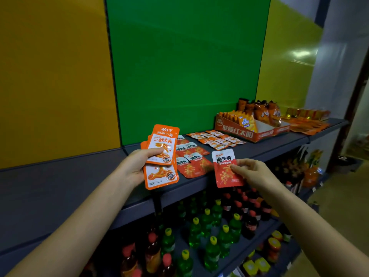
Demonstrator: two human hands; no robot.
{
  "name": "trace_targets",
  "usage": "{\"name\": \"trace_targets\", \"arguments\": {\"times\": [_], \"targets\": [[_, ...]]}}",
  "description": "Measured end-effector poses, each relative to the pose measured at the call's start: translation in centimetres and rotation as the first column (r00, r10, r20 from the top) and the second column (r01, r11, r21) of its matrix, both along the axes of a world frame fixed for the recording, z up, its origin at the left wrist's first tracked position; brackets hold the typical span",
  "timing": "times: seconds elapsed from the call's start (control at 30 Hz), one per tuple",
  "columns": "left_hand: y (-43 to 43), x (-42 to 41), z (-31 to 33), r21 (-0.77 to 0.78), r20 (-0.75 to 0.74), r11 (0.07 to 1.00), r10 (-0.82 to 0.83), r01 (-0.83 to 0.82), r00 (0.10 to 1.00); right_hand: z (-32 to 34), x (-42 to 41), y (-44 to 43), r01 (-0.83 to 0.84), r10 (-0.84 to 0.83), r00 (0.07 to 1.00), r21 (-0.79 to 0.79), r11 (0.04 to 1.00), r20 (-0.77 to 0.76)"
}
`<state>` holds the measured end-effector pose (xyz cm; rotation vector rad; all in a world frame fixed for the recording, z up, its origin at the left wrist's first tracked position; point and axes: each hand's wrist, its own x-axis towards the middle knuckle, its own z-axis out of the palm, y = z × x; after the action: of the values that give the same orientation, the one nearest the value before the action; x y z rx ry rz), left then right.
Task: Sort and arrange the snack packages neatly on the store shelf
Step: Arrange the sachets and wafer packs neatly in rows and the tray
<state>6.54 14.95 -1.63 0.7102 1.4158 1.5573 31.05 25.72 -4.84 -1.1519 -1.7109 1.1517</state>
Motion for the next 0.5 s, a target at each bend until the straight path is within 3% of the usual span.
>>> {"name": "trace_targets", "arguments": {"times": [0.2,0.5], "targets": [[6.5,0.0,0.2,-0.010,-0.031,0.999,0.033,-0.034,0.999,-0.3,-2.1,9.2,-0.054,0.043,0.988,0.069,0.996,0.147],[11.7,0.4,0.4,-0.042,-0.034,0.994,0.103,-0.105,0.994,-1.5,-5.0,15.8,-0.312,0.248,0.892,0.119,0.942,0.377]]}}
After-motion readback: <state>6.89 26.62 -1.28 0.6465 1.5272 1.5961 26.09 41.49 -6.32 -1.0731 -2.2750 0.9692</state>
